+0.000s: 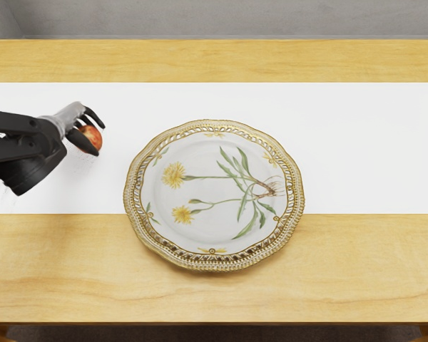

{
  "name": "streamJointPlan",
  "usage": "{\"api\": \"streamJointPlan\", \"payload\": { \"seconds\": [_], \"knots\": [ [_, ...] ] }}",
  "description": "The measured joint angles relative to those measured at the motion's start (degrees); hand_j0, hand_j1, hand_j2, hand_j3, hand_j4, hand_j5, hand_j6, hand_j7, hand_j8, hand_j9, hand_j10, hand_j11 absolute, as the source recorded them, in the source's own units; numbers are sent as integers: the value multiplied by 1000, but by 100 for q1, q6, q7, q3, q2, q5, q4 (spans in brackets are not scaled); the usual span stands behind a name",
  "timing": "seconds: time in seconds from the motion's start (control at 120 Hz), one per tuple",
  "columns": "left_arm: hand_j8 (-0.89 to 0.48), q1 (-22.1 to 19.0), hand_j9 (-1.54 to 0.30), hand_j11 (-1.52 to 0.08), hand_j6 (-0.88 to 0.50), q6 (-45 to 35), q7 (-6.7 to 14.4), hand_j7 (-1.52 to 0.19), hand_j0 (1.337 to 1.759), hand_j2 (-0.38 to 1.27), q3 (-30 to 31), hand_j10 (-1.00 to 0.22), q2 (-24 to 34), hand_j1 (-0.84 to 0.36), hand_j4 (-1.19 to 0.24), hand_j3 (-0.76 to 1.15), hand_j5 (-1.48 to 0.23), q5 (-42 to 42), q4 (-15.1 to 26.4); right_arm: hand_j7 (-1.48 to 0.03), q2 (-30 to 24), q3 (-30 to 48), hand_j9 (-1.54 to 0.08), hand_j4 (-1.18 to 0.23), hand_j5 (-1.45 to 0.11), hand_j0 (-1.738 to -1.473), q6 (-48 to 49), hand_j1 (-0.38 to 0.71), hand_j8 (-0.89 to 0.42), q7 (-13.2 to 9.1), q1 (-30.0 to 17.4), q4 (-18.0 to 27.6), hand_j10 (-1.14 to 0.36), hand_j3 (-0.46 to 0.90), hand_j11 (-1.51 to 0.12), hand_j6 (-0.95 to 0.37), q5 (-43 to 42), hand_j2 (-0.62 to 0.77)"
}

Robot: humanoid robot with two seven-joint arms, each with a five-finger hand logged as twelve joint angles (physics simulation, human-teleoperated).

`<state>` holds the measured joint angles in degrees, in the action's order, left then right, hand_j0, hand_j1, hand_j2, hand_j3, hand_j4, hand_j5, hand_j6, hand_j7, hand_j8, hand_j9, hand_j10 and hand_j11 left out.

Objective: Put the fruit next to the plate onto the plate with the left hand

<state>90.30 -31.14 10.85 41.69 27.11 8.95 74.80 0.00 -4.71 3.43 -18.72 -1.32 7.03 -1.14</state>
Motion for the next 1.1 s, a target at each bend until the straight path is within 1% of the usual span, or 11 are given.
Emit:
{"api": "streamJointPlan", "payload": {
  "seconds": [0.183,0.375,0.433,0.55,0.583,0.65,0.7,0.833,0.983,1.05,1.1],
  "knots": [
    [-432,379,-750,-747,-512,18,-1,-756,1658,223,-173,-570,-420,-282,-566,0,-760,-159,13,0,0,3,0,0,0,-1658,0,-349,0,0,0,0,0,0,0,0,0,0],
    [-426,801,-747,-741,-528,15,44,-757,1658,320,-278,-536,-1222,-299,-562,0,-761,-506,22,0,0,1,0,0,0,-1658,0,-349,0,0,0,0,0,0,0,0,0,0],
    [-455,926,-744,-739,-537,15,61,-755,1658,327,-287,-531,-1527,-306,-563,0,-758,-652,24,0,0,1,0,0,0,-1658,0,-349,0,0,0,0,0,0,0,0,0,0],
    [-502,981,-745,-739,-549,5,82,-751,1658,234,-292,-537,-2009,-318,-564,0,-753,-919,26,0,0,-1,0,0,0,-1658,1,-349,0,0,0,0,0,0,0,-1,0,0],
    [-484,981,-708,-702,-523,7,83,-713,1658,210,-294,-513,-2004,-286,-536,0,-714,-962,27,0,0,-1,0,0,0,-1658,1,-349,0,0,0,0,0,0,0,-1,0,0],
    [-369,993,-537,-533,-398,14,82,-541,1658,156,-320,-391,-1924,-134,-407,0,-542,-1021,27,0,0,0,0,0,0,-1658,0,-349,0,0,0,0,0,0,0,-1,0,0],
    [-293,1006,-425,-422,-315,66,77,-427,1658,123,-414,-309,-1646,-33,-322,0,-428,-1043,30,0,0,-1,0,0,0,-1658,0,-349,-1,0,0,0,0,0,0,-1,0,0],
    [-159,1007,-230,-228,-171,1022,69,-231,1658,66,-831,-168,-110,142,-174,0,-232,-1086,15,0,0,0,0,-1,0,-1658,0,-349,-1,0,0,0,0,0,0,-1,0,0],
    [-85,1036,-120,-119,-91,2836,110,-121,1658,33,-1005,-89,1592,241,-92,0,-121,-1161,-5,0,0,0,0,0,0,-1658,0,-349,0,0,0,0,0,0,0,-1,0,0],
    [-64,581,-92,-91,-68,3700,123,-92,1658,25,-1225,-67,2284,266,-69,0,-92,-1167,-14,0,0,-1,0,0,0,-1658,0,-349,0,0,0,0,0,0,0,-1,0,0],
    [-53,439,-76,-75,-56,4167,128,-76,1658,20,-1381,-56,2583,281,-57,0,-76,-1160,-35,0,0,-2,0,0,0,-1658,0,-349,0,0,0,0,0,0,0,0,0,0]
  ]
}}
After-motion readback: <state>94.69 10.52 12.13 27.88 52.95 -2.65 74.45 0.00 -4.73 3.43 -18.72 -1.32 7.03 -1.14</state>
